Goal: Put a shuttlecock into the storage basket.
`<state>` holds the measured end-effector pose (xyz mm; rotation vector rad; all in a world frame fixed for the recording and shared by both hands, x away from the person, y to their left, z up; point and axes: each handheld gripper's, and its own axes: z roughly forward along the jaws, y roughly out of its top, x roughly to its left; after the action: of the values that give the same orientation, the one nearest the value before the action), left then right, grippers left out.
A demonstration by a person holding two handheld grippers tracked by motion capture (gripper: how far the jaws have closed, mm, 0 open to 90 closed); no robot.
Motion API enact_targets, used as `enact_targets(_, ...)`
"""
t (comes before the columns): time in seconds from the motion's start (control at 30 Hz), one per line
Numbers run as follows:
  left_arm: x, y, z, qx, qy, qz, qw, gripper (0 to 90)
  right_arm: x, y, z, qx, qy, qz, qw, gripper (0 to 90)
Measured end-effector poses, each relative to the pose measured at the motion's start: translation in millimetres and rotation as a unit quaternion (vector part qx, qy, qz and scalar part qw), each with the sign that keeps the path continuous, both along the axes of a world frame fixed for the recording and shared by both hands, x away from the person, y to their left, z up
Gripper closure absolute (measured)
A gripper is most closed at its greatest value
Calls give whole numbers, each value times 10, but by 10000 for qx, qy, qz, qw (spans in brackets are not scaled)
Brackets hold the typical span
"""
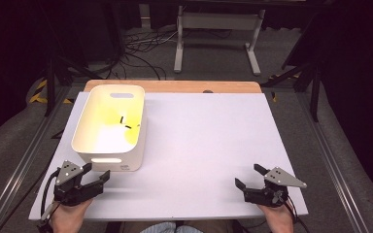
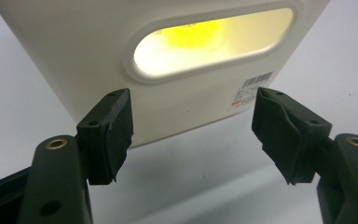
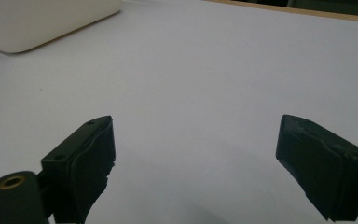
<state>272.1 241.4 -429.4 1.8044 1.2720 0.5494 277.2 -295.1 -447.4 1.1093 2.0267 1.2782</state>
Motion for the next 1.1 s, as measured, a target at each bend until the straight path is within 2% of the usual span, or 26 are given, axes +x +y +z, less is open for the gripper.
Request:
enact_targets(0.5, 13, -5, -74, -91, 47, -58, 9999, 280, -84, 5, 2, 82, -24, 106, 9999, 127)
enact_targets(1.1, 31, -2, -90, -164, 103, -105, 9998, 266, -76, 8, -9, 84, 26, 147, 9999, 127)
